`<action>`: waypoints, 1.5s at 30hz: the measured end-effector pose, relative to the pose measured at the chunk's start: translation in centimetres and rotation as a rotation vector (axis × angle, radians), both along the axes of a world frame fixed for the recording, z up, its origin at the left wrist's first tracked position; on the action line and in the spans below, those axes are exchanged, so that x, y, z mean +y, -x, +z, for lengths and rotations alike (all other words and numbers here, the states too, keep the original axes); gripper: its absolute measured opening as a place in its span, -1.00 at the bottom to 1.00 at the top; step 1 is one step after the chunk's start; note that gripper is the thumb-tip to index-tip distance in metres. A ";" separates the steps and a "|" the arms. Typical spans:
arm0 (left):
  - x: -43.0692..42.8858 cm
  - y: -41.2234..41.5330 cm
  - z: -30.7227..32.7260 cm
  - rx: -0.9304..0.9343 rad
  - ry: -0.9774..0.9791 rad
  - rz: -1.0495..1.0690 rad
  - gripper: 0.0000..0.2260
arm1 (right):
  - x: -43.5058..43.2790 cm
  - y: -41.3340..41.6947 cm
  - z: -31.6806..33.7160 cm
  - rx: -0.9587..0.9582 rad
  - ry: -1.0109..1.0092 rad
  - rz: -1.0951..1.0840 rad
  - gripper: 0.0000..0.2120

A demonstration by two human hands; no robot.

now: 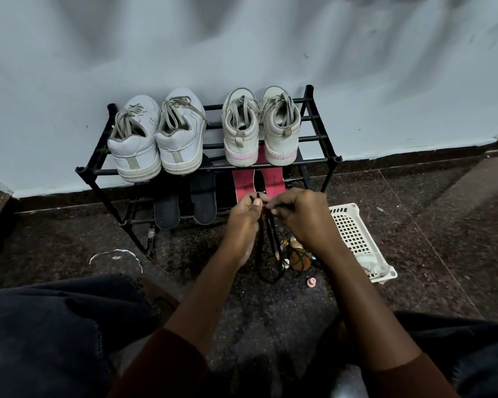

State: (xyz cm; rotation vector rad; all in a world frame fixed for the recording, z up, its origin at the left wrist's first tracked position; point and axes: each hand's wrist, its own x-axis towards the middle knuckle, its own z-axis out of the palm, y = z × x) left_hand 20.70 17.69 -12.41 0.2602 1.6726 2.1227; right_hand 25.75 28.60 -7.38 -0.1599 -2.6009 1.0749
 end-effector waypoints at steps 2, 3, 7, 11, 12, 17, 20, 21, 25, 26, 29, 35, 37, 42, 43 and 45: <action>0.2 -0.3 0.3 -0.034 -0.031 -0.053 -0.77 | -0.4 0.0 -0.2 0.039 0.058 -0.062 -0.88; 0.2 -0.5 0.2 -0.051 -0.041 -0.071 -0.77 | -0.5 -0.1 -0.2 0.058 0.080 -0.091 -0.89; 0.2 -0.5 0.2 -0.095 -0.067 -0.130 -0.77 | -0.7 -0.1 -0.4 0.109 0.119 -0.157 -0.87; 0.1 -0.7 0.5 -0.078 -0.069 -0.154 -0.74 | -0.7 0.0 -0.3 0.126 0.141 -0.171 -0.84; 0.1 -0.7 0.7 -0.078 -0.076 -0.163 -0.74 | -0.8 0.0 -0.4 0.131 0.151 -0.175 -0.83; 0.2 -1.0 1.1 -0.061 -0.069 -0.192 -0.75 | -0.5 0.0 -0.6 0.167 0.197 -0.208 -0.80; 0.3 -1.0 1.3 -0.026 -0.021 -0.186 -0.74 | -0.2 0.2 -0.9 0.184 0.158 -0.249 -0.71; 0.3 -1.1 1.4 -0.019 -0.001 -0.177 -0.74 | 0.0 0.4 -1.2 0.182 0.138 -0.274 -0.68; 0.4 -0.7 1.4 0.047 0.089 -0.104 -0.73 | 0.1 0.6 -2.1 0.063 0.372 -0.248 -0.72; 0.4 -0.6 1.4 0.056 0.096 -0.084 -0.72 | -0.2 0.7 -2.4 0.019 0.465 -0.203 -0.76; 0.1 -0.3 1.2 0.014 0.072 -0.022 -0.72 | -1.0 0.4 -2.5 -0.090 0.635 -0.056 -0.74; 0.1 -0.1 0.8 -0.038 0.068 0.020 -0.74 | -1.9 0.4 -4.0 -0.232 0.687 -0.029 -0.70; 0.0 0.2 0.8 -0.025 0.108 0.004 -0.72 | -2.2 0.4 -4.8 -0.222 0.636 0.006 -0.83; -0.7 0.5 1.1 -0.018 0.111 -0.044 -0.74 | -2.7 0.3 -5.4 -0.192 0.884 0.065 -0.80; -0.8 0.5 1.3 -0.041 0.095 -0.033 -0.72 | -2.7 0.3 -5.4 -0.193 0.945 0.090 -0.80; -0.8 0.4 1.5 -0.119 0.024 0.002 -0.72 | -2.4 0.3 -5.4 -0.212 1.014 0.138 -0.80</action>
